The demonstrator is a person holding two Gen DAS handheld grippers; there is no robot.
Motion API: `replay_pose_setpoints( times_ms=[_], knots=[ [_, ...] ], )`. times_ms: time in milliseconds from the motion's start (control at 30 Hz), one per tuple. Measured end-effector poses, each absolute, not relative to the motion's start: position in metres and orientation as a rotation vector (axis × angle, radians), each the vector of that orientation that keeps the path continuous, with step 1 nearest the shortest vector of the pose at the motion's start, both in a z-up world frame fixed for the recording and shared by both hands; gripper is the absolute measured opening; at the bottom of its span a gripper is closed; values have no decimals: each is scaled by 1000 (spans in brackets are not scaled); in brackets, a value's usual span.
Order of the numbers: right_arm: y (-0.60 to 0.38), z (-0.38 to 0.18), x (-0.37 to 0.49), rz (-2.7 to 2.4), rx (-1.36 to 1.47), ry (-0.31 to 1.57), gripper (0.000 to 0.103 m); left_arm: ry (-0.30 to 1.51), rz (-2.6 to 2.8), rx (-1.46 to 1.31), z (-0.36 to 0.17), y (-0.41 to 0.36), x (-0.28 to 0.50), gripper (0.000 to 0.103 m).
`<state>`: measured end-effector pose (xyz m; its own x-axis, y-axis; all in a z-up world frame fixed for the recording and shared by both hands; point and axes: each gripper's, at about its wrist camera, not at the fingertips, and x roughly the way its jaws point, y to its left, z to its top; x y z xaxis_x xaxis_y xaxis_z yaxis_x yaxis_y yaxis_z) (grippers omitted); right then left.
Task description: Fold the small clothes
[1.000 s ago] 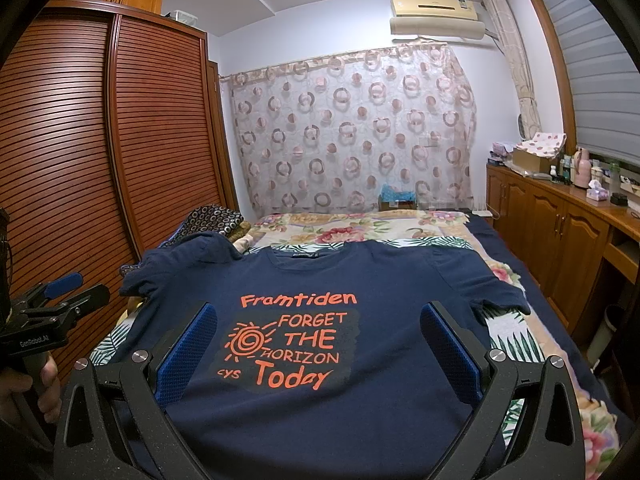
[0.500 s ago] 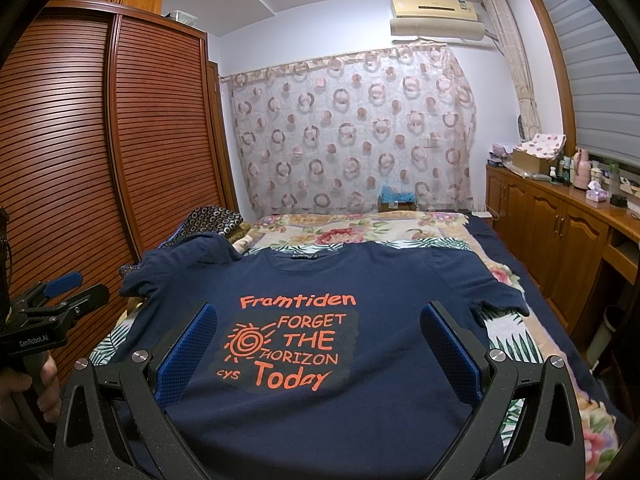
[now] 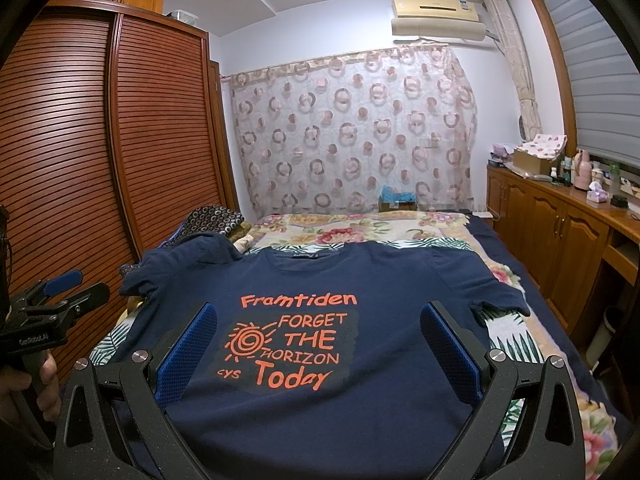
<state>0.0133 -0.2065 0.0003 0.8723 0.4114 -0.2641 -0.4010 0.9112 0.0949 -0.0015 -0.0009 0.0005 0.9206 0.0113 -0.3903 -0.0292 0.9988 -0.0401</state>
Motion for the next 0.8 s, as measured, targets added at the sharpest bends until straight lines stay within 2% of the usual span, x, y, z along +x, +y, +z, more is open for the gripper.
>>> replay_pose_setpoints(
  times_ms=[400,800],
  knots=[
    [-200,-4,23,458,33,295,102,432,37,-45,6,15,1,103],
    [-181,-15,65,504,-43,324,102,486,81,-69,-32,81,25,103]
  ],
)
